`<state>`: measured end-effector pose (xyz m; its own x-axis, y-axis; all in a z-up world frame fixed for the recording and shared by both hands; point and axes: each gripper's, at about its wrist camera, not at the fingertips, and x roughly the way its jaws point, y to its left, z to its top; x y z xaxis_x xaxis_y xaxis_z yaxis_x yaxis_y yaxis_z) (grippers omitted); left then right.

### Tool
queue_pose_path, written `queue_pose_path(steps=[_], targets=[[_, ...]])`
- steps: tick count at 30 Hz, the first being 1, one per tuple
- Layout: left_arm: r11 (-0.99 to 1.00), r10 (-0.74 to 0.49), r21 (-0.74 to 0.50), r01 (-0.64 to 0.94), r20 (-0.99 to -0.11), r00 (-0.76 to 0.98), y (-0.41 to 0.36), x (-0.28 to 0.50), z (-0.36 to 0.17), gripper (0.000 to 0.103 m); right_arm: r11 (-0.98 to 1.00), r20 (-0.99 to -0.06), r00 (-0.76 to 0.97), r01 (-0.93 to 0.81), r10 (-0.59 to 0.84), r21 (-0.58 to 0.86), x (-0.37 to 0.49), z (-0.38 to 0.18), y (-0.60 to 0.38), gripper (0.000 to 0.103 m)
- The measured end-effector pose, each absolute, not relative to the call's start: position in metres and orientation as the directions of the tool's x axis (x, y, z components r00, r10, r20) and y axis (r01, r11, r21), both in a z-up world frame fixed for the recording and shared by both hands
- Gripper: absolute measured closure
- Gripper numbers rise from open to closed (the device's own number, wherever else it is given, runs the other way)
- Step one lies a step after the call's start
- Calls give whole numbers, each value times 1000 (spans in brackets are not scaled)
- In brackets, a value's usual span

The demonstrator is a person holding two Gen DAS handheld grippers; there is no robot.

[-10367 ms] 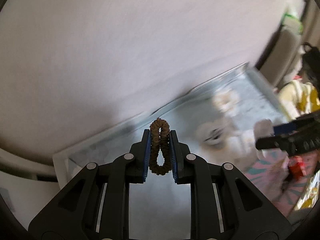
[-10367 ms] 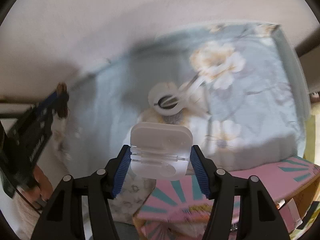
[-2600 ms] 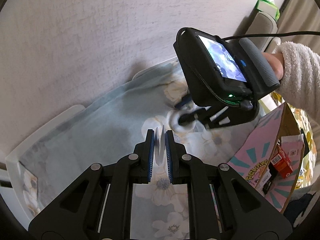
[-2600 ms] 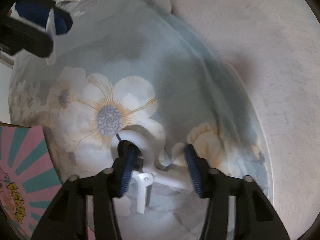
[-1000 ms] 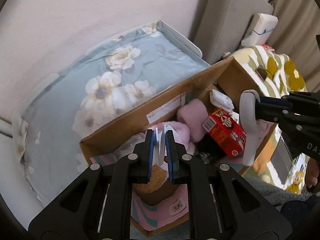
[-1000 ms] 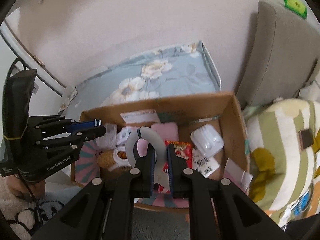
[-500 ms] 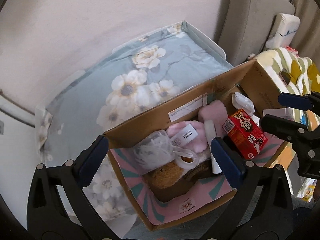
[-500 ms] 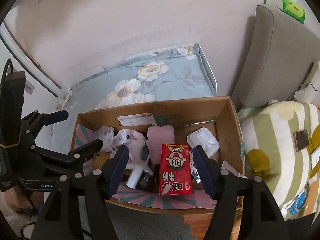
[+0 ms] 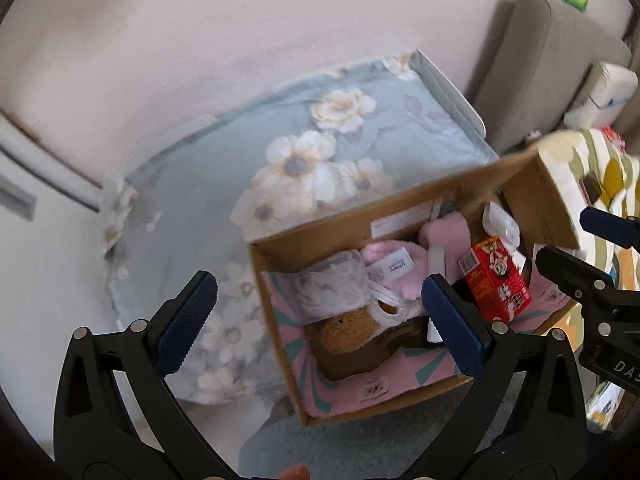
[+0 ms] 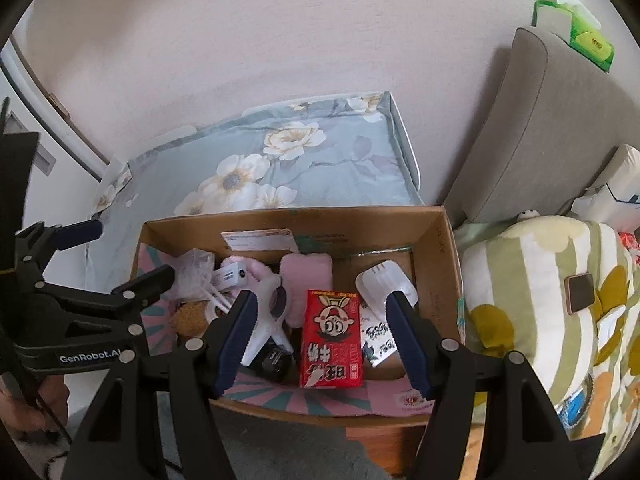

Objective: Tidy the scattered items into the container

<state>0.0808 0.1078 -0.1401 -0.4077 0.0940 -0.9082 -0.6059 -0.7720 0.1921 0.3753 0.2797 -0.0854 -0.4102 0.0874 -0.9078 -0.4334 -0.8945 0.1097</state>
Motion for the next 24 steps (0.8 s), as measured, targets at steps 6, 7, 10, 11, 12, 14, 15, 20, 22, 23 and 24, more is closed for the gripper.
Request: queue_pose_path(steps=[6, 7, 10, 11, 12, 14, 15, 20, 22, 23, 24], targets=[[-824, 82, 198, -532, -886, -456, 93, 66, -86, 1, -900, -922, -383, -421, 66, 110, 362, -45, 271, 40], [-830, 76, 198, -521, -886, -458, 91, 63, -80, 1, -898, -923, -378, -426, 65, 111, 359, -37, 270, 40], [-859, 31, 212, -467, -887, -460, 83, 51, -60, 1, -891, -932, -344, -451, 113, 58, 349, -17, 267, 40], [-868, 25, 206, -452, -891, -453, 81, 48, -56, 1, -887, -934, -334, -460, 126, 45, 345, -11, 266, 40], [-879, 25, 193, -435, -894, -447, 77, 45, -51, 1, -884, -933, -336, -465, 125, 49, 342, -5, 266, 40], [-903, 29, 170, -394, -891, -453, 68, 42, -45, 1, -881, -924, -368, -466, 102, 88, 337, 7, 264, 40], [-912, 29, 164, -377, -889, -457, 65, 41, -44, 1, -879, -917, -386, -465, 96, 104, 335, 12, 262, 40], [-925, 12, 162, -345, -892, -452, 59, 39, -55, 1, -883, -909, -396, -463, 130, 76, 324, 14, 252, 40], [-927, 12, 160, -340, -892, -452, 57, 37, -59, 1, -890, -916, -381, -451, 123, 67, 320, 7, 247, 40], [-928, 15, 155, -338, -892, -451, 56, 36, -60, 1, -894, -920, -373, -443, 118, 65, 318, 3, 245, 40], [-930, 18, 151, -336, -893, -450, 55, 35, -60, 1, -897, -924, -366, -437, 114, 62, 317, -1, 243, 40]])
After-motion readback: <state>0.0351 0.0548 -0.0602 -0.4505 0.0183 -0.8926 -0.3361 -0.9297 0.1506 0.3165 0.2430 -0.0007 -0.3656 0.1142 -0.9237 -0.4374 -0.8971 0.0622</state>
